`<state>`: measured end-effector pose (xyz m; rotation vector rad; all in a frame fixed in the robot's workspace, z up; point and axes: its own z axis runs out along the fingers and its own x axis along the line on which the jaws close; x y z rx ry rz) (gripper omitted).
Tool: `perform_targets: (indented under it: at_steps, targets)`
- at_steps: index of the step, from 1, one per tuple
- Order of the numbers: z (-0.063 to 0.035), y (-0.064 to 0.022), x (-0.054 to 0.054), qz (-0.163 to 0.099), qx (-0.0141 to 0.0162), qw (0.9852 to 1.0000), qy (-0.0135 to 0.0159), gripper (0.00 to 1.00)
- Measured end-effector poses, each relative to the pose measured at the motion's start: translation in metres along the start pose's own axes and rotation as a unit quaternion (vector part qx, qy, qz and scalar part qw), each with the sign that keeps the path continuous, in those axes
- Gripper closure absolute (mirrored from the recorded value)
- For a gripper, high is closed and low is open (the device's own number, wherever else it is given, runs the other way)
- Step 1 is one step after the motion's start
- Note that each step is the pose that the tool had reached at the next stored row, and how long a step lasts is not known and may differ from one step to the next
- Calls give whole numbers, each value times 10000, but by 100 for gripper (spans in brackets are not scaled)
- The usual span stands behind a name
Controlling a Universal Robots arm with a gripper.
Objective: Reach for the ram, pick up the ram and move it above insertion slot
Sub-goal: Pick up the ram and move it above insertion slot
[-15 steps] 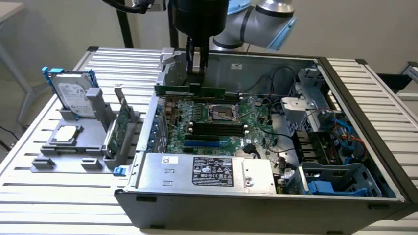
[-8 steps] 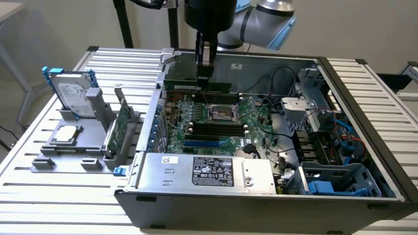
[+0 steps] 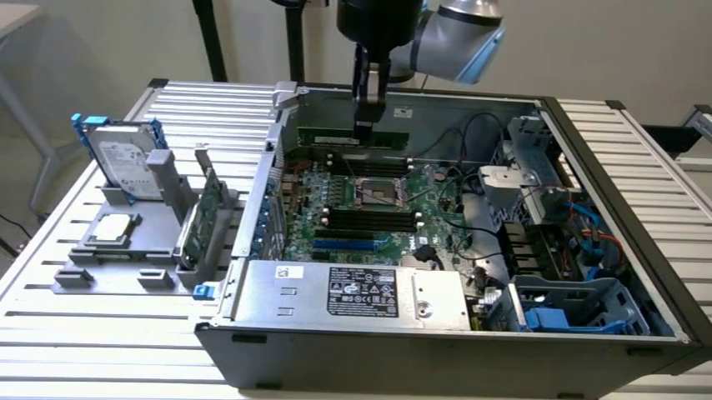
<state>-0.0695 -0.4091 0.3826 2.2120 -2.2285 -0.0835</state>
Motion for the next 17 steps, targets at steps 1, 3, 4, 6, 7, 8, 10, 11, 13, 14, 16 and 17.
perform_targets:
  at_steps: [1,3,4,6,7,8,10,11,13,14,16,17]
  targets:
    - [0,-42,-11,0,1,10000,0,87]
    - [-3,-132,-18,0,0,10000,0,87]
    - [-4,-176,-18,0,1,10000,-1,87]
    - [-8,-263,-19,0,-2,10000,0,87]
    - [-10,-296,-19,0,-5,10000,1,87]
    - [-10,-313,-18,1,-11,10000,0,87]
    - [-10,-329,-15,6,-24,10000,-1,87]
    - [-10,-331,-14,8,-28,10000,-1,87]
    - [-10,-331,-14,8,-28,10000,0,87]
    - [-11,-331,-14,8,-28,10000,0,87]
    - [-11,-331,-14,8,-28,10000,0,87]
    - [-11,-331,-14,8,-28,10000,0,87]
